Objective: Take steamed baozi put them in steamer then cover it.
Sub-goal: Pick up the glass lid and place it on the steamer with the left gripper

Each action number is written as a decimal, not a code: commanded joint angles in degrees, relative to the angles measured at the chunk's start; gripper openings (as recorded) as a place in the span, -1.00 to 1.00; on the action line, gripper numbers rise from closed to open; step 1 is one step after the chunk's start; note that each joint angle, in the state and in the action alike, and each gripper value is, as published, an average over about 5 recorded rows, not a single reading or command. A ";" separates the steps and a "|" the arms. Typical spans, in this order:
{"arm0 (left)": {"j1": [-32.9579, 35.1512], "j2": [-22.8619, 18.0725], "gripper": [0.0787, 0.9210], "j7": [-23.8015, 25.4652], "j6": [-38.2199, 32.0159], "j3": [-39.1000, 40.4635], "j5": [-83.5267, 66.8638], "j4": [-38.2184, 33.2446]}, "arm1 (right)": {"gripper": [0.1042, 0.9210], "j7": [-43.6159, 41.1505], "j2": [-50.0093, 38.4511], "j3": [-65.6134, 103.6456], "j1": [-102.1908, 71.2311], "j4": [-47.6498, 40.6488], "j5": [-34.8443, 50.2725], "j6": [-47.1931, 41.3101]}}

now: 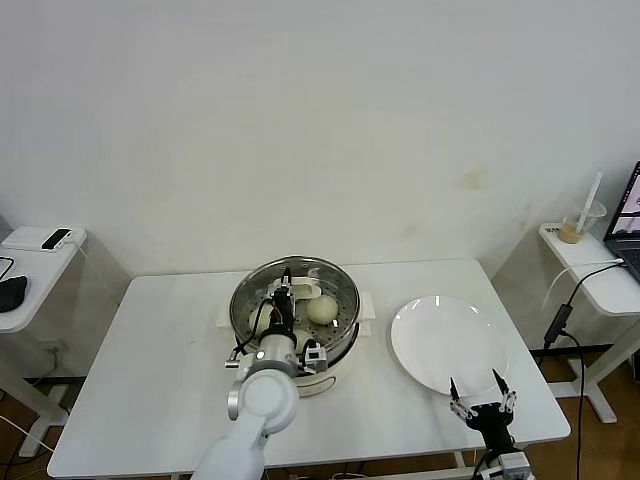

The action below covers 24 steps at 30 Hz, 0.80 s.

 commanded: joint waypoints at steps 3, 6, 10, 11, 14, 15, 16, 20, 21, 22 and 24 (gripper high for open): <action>-0.47 -0.25 -0.84 0.01 -0.21 0.00 0.60 0.74 | 0.76 -0.03 0.03 -0.10 0.03 -0.05 -0.06 0.03; -0.57 -0.36 -0.84 0.04 -0.22 0.00 0.55 0.85 | 0.76 -0.08 0.02 -0.11 0.03 -0.08 -0.08 -0.01; -0.30 -0.54 -0.84 0.25 -0.25 0.12 0.54 0.78 | 0.76 -0.13 0.05 -0.22 0.04 -0.08 -0.17 -0.06; -0.17 -0.51 -0.84 0.34 -0.26 0.16 0.54 0.67 | 0.76 -0.13 0.07 -0.25 0.04 -0.08 -0.20 -0.06; 0.25 -0.35 -0.84 0.65 -0.27 0.27 0.50 0.12 | 0.76 -0.13 0.10 -0.31 0.02 -0.05 -0.25 -0.09; 0.37 -0.31 -0.84 0.72 -0.27 0.31 0.46 -0.09 | 0.76 -0.13 0.10 -0.31 0.02 -0.06 -0.26 -0.08; 0.47 -0.29 -0.84 0.82 -0.26 0.35 0.40 -0.30 | 0.76 -0.13 0.10 -0.30 0.02 -0.08 -0.28 -0.09; 0.75 -0.41 -0.84 0.92 -0.27 0.55 0.35 -0.58 | 0.76 -0.15 0.16 -0.42 0.05 -0.17 -0.39 -0.09; 0.78 -0.49 -0.84 0.88 -0.33 0.56 0.40 -0.47 | 0.76 -0.16 0.18 -0.46 0.05 -0.18 -0.44 -0.08; 0.80 -0.60 -0.84 0.81 -0.41 0.54 0.43 -0.32 | 0.76 -0.18 0.19 -0.51 0.04 -0.19 -0.49 -0.09; 0.79 -0.80 -0.84 0.61 -0.63 0.45 0.49 -0.06 | 0.76 -0.22 0.20 -0.55 0.03 -0.18 -0.55 -0.09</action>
